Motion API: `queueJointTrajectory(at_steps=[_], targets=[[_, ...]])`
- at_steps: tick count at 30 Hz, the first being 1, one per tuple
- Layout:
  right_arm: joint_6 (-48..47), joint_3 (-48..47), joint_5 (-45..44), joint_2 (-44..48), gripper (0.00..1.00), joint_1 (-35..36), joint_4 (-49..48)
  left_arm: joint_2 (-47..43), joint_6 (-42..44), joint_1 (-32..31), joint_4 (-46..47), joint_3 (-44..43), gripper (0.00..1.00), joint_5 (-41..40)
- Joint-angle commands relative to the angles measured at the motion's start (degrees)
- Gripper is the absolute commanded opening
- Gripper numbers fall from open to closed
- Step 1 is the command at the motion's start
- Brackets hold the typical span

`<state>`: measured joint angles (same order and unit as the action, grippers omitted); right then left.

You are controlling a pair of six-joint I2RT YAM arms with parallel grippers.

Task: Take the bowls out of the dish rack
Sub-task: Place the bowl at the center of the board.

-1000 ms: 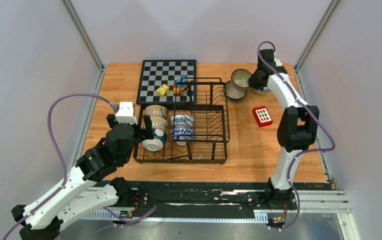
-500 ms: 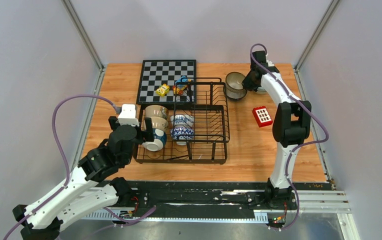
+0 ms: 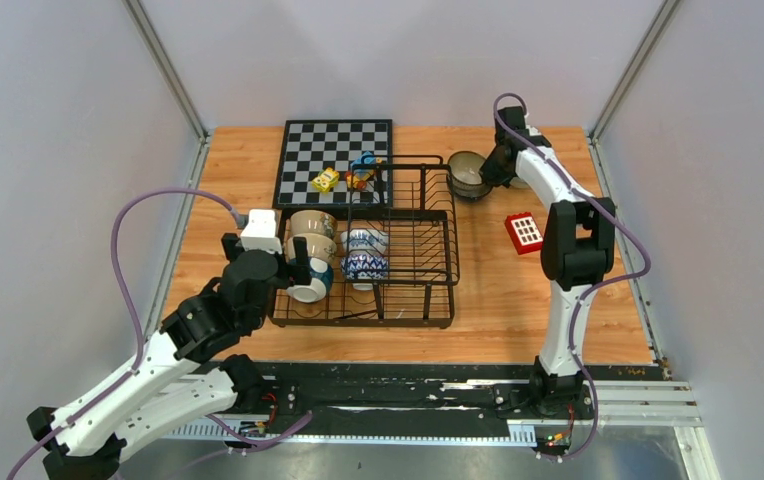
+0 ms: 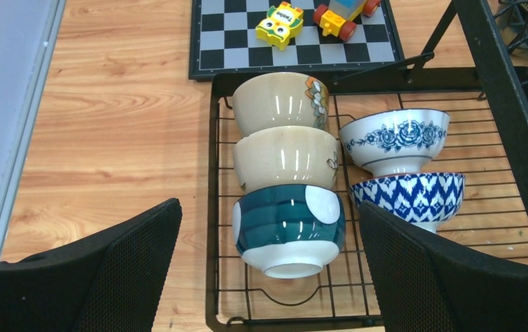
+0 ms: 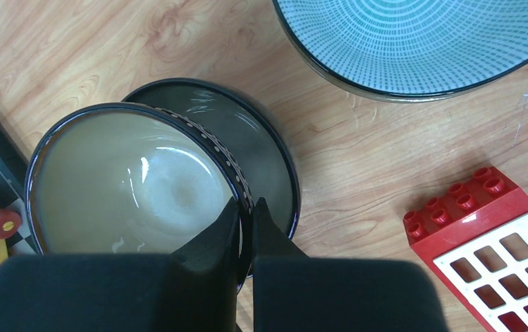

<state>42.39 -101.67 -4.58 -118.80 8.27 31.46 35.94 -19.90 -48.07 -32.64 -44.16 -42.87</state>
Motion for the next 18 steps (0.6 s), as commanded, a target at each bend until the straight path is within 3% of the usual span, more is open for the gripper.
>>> queueJointTrajectory(at_steps=[1,10,18], targets=[[-0.3,-1.9,-0.9,-0.1,0.0,1.0,-0.9,0.4,-1.2,0.4,1.6,0.9,1.0,0.2],[-1.5,-2.0,-1.1,-0.9,0.0,1.0,-0.7,1.2,-1.5,0.4,2.0,1.1,1.0,0.5],[-2.2,-2.3,-0.4,-1.3,0.07,1.0,-0.4,1.5,-1.8,0.4,2.3,1.3,1.0,0.9]])
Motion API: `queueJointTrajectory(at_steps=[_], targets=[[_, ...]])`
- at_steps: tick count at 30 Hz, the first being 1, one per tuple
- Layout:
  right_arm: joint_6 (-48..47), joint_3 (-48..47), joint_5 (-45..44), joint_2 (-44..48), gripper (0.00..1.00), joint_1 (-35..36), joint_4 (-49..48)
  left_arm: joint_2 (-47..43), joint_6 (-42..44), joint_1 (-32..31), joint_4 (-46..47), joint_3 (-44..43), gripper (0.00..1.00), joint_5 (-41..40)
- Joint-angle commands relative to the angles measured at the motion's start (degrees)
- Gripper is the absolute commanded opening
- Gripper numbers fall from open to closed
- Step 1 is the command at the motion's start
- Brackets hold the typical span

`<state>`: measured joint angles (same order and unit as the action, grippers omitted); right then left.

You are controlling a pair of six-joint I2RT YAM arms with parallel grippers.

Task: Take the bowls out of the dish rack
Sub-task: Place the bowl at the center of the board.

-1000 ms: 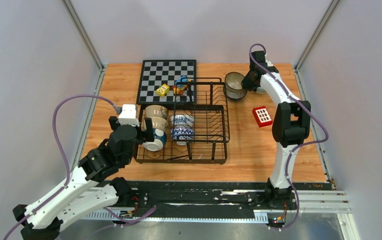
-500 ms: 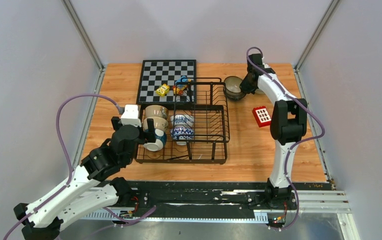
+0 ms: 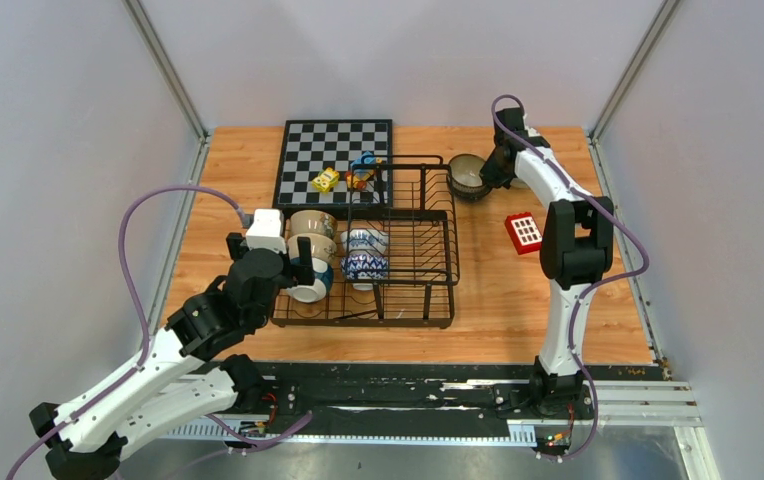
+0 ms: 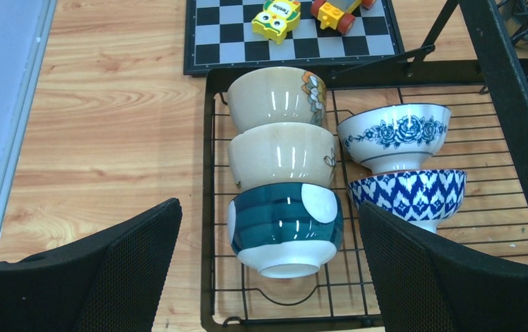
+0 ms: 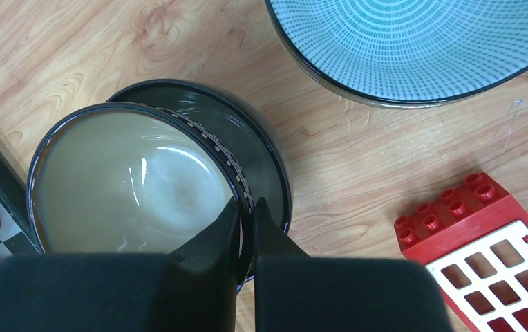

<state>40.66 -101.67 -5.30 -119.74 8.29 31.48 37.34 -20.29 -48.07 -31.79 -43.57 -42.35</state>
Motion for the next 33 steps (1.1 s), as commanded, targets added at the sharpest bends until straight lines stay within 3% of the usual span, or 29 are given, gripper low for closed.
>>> queueJointTrajectory(at_steps=[1,33], targets=[[-0.5,-2.4,0.4,-0.4,0.07,0.9,-0.4,0.1,-1.4,0.4,1.5,0.7,1.0,0.3],[-2.2,-3.7,1.7,2.6,0.26,0.9,2.2,-1.3,-2.7,0.4,0.7,0.8,1.0,2.1]])
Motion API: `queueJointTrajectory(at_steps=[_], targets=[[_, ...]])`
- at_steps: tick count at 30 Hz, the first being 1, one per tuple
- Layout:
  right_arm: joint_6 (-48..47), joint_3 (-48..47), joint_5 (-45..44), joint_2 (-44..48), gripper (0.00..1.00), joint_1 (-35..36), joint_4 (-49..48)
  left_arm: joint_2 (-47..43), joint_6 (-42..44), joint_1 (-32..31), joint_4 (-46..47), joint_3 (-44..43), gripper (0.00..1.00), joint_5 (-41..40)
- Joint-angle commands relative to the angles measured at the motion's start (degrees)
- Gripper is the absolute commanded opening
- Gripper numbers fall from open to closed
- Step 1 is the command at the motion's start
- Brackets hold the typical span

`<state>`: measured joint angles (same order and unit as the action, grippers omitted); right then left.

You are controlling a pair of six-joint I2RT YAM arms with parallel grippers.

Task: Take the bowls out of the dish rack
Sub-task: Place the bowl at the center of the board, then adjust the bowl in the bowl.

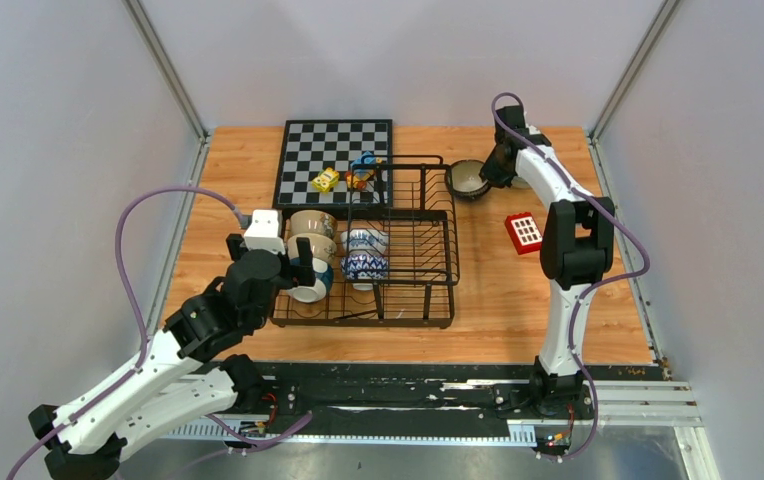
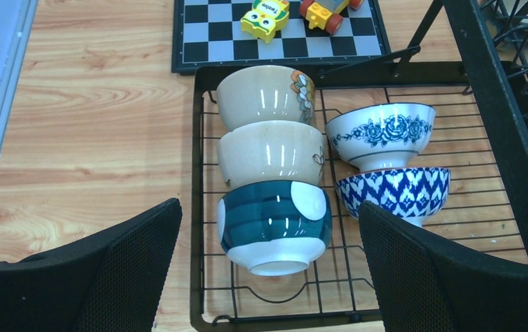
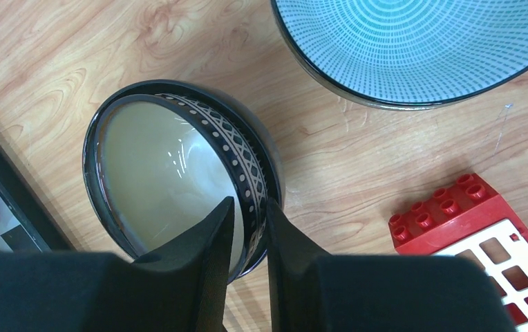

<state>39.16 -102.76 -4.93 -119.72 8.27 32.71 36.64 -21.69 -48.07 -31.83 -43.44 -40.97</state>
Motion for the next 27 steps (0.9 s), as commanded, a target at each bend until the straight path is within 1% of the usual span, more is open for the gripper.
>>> queueJointTrajectory(at_steps=[1,14,27], targets=[[-0.7,-2.7,1.3,2.8,0.27,1.0,1.1,-0.6,-1.4,0.4,0.7,0.7,1.0,0.8],[-3.1,-2.5,0.2,4.0,0.31,0.9,2.2,-0.8,-1.6,0.4,0.4,0.7,1.0,1.2],[-4.9,-0.4,0.9,3.5,0.27,-1.0,2.5,0.3,-1.8,0.4,1.1,0.8,1.0,2.0]])
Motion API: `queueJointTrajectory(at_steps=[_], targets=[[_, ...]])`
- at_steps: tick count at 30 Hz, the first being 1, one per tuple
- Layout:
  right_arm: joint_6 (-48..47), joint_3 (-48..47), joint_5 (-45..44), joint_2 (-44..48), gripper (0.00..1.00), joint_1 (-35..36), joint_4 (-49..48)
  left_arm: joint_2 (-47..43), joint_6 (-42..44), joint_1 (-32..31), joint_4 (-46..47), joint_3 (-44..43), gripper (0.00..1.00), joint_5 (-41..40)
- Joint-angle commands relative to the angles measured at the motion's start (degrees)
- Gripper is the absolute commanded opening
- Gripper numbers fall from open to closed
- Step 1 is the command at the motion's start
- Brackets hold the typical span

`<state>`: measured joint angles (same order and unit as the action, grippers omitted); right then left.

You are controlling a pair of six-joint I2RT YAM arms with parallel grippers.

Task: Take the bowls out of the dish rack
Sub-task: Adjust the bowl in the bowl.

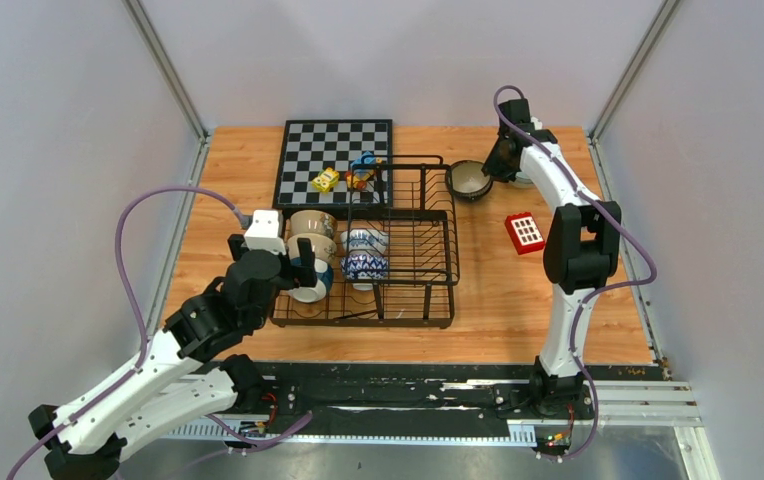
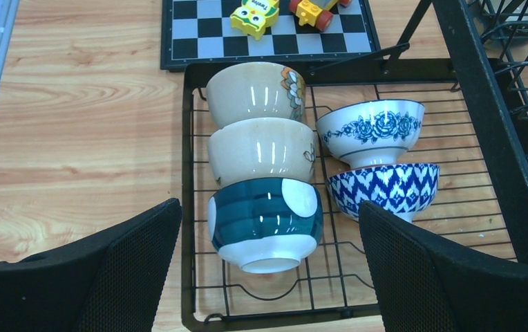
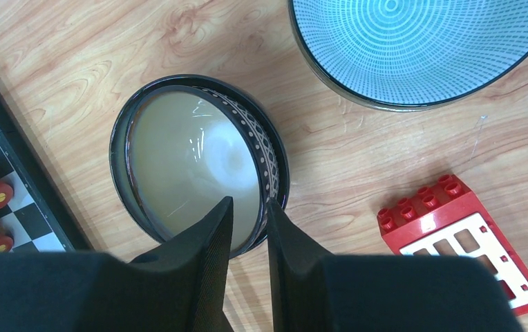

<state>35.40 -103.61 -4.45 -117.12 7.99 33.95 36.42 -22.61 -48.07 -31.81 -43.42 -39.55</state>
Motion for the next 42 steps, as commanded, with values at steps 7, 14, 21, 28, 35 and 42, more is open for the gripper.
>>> queueJointTrajectory(at_steps=[7,14,21,28,35,42], targets=[[-1.1,0.0,1.5,-0.4,0.23,-0.7,1.1,0.4,-0.8,0.4,0.9,0.9,1.0,0.4],[-1.5,0.6,1.1,-1.2,0.25,-0.9,1.1,0.4,-0.7,0.4,0.8,1.0,1.0,0.4],[-1.8,1.4,0.8,-1.4,0.26,-1.2,1.2,0.9,-0.7,0.4,1.1,1.0,1.0,0.5],[-1.9,1.7,1.4,-2.0,0.23,-1.4,1.1,1.0,-0.7,0.4,1.1,1.1,1.0,0.7],[-2.0,1.8,1.9,-2.7,0.17,-1.7,1.1,1.1,-0.7,0.4,1.2,1.1,1.0,0.7],[-1.9,1.6,2.3,-3.0,0.08,-1.7,1.1,1.3,-0.9,0.4,1.6,1.5,1.0,0.9]])
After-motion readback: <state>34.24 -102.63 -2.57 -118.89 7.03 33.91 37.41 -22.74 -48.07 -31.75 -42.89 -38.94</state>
